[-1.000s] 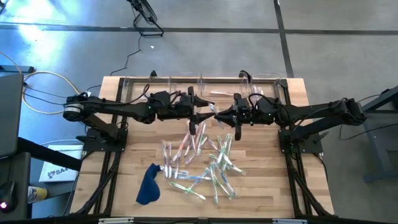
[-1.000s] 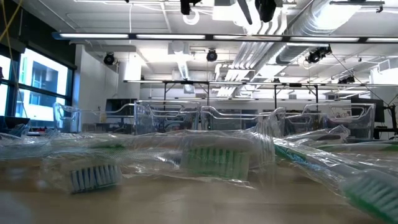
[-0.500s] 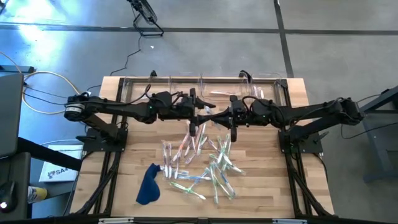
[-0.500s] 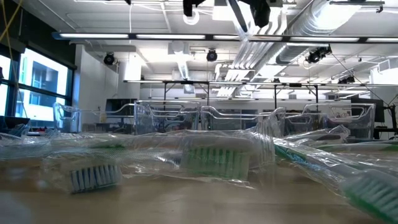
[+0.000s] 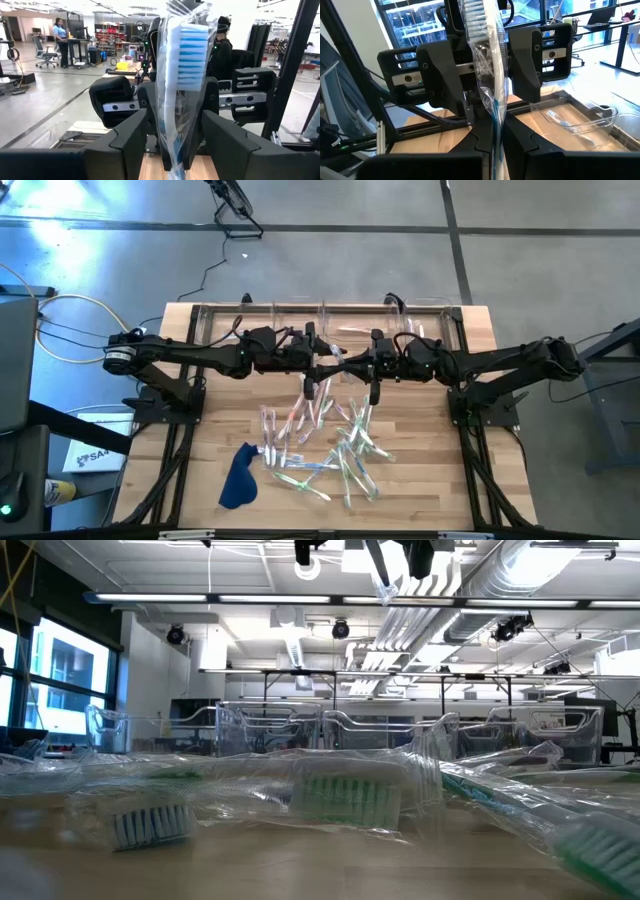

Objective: Pick & Place Toothbrushes
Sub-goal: Put the blue toothbrush into the left transparent bin

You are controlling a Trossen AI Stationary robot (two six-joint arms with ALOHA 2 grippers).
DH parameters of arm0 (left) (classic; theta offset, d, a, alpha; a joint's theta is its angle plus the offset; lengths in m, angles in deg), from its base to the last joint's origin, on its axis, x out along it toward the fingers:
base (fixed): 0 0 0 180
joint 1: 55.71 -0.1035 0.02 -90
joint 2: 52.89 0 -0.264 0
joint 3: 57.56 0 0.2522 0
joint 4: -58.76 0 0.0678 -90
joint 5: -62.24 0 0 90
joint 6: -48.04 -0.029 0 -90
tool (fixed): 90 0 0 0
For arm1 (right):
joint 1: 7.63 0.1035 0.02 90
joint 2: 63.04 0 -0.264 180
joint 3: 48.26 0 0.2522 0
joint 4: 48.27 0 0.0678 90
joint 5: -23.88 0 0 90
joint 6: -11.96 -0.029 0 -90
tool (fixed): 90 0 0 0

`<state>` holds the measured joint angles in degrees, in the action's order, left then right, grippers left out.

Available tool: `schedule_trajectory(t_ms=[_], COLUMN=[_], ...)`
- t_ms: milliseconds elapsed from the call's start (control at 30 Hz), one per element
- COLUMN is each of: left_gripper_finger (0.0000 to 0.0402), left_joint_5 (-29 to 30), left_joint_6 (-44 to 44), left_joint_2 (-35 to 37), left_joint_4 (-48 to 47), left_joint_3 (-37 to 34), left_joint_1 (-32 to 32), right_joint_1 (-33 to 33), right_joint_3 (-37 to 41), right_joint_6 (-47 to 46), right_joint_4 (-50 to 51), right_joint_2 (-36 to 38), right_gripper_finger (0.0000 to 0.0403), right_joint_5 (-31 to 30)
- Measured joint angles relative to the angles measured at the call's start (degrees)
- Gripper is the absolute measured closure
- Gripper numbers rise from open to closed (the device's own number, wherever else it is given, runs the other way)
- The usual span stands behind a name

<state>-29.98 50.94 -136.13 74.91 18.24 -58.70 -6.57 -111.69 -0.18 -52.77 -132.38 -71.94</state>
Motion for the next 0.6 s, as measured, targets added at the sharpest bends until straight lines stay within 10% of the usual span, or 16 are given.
schedule_trajectory(t_ms=[600], left_gripper_finger=[0.0389], left_joint_5=[0.22], left_joint_6=[1.27], left_joint_2=[0.00], left_joint_4=[0.40], left_joint_3=[0.00], left_joint_1=[0.00], right_joint_1=[0.02], right_joint_3=[0.00], right_joint_6=[1.30], right_joint_4=[0.00], right_joint_2=[0.00], right_gripper_finger=[0.0388], right_joint_5=[0.22])
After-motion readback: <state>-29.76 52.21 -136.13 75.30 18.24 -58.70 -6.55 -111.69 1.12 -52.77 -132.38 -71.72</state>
